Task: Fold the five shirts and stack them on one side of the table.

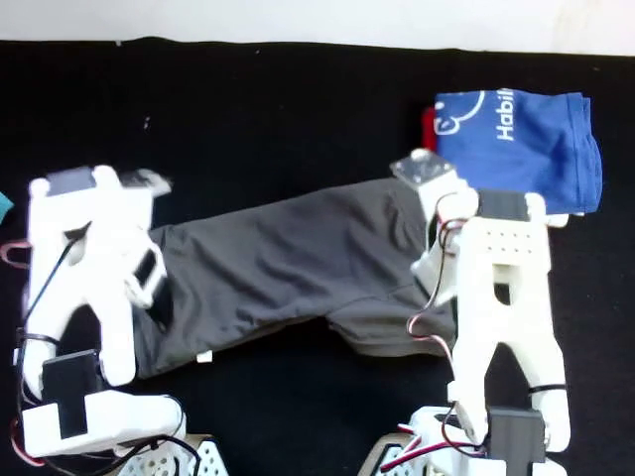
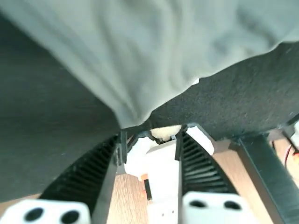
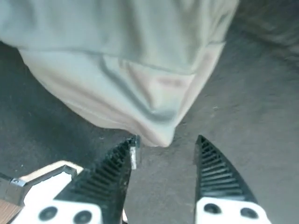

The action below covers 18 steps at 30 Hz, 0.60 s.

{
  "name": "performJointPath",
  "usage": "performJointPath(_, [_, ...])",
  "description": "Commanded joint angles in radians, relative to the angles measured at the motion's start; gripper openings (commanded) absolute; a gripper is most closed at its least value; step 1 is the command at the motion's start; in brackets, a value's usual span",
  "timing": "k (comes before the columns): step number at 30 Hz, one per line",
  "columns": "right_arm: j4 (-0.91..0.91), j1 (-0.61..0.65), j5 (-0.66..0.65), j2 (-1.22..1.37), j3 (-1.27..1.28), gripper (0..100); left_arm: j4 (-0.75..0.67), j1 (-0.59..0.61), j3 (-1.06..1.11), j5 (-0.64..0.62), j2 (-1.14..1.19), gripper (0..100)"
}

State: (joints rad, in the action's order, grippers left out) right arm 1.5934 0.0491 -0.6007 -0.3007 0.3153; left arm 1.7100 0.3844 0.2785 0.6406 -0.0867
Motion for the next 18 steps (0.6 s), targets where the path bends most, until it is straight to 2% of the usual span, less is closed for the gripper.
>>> performJointPath(1, [0.016,0.019,0.005,-0.035,-0.170,19.0,0.037,0.038,-0.245,0.003,-0.035,18])
performJointPath(3, [-0.056,0.038,0.068,-0.030,-0.208,18.4,0.032,0.035,-0.302,-0.003,-0.022,16])
performJointPath(6, [-0.196,0.107,0.146,-0.004,-0.170,6.2,-0.052,-0.002,-0.297,-0.091,0.051,0])
performJointPath(7, [-0.232,0.136,0.161,0.022,-0.162,0.7,-0.080,-0.010,-0.286,-0.123,0.094,3])
performJointPath(13, [-0.455,0.205,0.253,0.305,-0.173,2.9,-0.250,-0.045,-0.297,-0.129,0.437,1])
performJointPath(18, [-0.582,0.199,0.255,0.584,-0.286,2.9,-0.276,-0.007,-0.510,-0.129,0.697,1])
